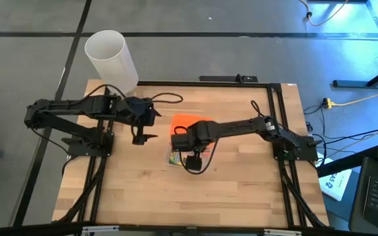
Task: Pack school essentials
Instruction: Put the pink sticky notes into the orange supply box
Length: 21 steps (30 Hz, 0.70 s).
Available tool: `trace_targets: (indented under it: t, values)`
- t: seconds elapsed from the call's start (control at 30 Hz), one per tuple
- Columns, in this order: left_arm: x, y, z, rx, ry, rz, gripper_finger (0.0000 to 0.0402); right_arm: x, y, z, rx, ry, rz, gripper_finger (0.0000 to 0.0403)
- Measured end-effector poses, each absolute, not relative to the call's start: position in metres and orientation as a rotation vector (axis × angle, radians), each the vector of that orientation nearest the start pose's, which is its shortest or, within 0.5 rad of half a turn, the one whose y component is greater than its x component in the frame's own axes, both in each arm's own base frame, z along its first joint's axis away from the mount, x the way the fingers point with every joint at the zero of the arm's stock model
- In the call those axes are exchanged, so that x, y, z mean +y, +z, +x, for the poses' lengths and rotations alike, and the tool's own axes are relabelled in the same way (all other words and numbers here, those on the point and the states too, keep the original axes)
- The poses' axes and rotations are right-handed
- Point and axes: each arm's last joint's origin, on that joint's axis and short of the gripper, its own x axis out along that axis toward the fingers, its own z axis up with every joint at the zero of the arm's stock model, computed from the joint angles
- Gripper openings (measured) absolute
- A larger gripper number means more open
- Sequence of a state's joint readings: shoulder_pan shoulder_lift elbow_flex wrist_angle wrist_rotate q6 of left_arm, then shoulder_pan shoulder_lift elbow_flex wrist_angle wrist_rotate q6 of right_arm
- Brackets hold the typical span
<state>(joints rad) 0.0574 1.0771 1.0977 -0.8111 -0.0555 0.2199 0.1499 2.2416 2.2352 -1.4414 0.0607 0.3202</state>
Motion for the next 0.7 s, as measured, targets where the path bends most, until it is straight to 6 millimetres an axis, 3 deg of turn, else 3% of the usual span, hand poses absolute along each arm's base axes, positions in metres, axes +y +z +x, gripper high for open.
trace_targets:
  t: [0.3, 0.7]
  values:
    - [-0.001, 0.33, 0.204, 0.824, -0.049, 0.232, 0.0398, 0.086, 0.229, 0.427, 1.543, -0.244, 0.107, 0.0329]
    - [-0.004, 0.33, 0.204, 0.823, -0.053, 0.239, 0.0398, 0.085, 0.191, 0.423, 1.581, -0.222, 0.057, 0.0329]
